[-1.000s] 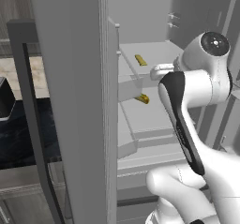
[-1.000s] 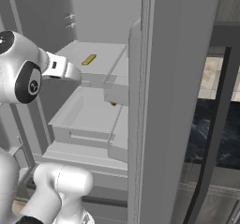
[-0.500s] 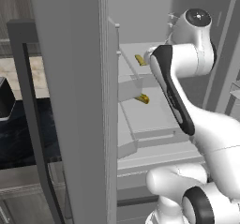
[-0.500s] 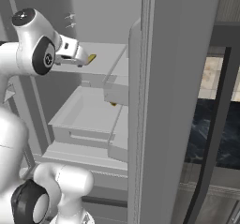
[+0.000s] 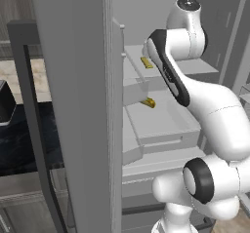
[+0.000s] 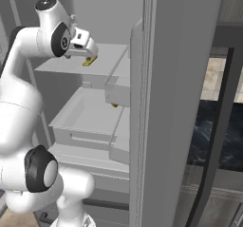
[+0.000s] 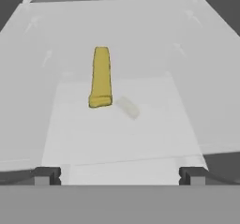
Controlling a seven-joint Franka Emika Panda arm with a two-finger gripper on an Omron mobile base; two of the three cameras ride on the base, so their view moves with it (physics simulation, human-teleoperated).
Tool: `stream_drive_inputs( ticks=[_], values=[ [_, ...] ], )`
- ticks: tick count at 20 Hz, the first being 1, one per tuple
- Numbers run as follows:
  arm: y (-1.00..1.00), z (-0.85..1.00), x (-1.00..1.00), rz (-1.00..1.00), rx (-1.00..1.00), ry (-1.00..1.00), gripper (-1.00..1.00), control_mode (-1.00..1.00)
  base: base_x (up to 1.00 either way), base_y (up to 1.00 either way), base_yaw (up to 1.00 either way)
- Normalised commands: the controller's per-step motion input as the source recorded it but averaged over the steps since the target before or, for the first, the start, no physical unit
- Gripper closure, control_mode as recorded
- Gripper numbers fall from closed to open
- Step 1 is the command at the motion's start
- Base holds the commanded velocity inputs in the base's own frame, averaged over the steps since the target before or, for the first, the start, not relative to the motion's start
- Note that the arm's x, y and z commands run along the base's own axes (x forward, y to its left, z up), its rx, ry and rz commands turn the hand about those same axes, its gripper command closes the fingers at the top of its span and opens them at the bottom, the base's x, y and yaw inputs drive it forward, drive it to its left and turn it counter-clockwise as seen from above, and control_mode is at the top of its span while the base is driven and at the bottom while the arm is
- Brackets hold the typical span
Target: Retrieve the butter from the fridge and place it on a plate on the dining table. Then retrieve the butter knife by the fridge and place it near the plate.
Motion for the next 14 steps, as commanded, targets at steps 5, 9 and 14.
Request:
stream_drive_inputs(
  ticks=[5, 9, 14],
  values=[
    [0.19, -0.22, 0.47, 0.00, 0.00, 0.04, -1.00, -1.00, 0.00, 0.00, 0.00],
    [0.07, -0.18, 0.50, 0.00, 0.00, 0.04, -1.00, -1.00, 0.00, 0.00, 0.00],
    [0.00, -0.17, 0.63, 0.00, 0.00, 0.13, -1.00, -1.00, 0.00, 0.00, 0.00]
  ],
)
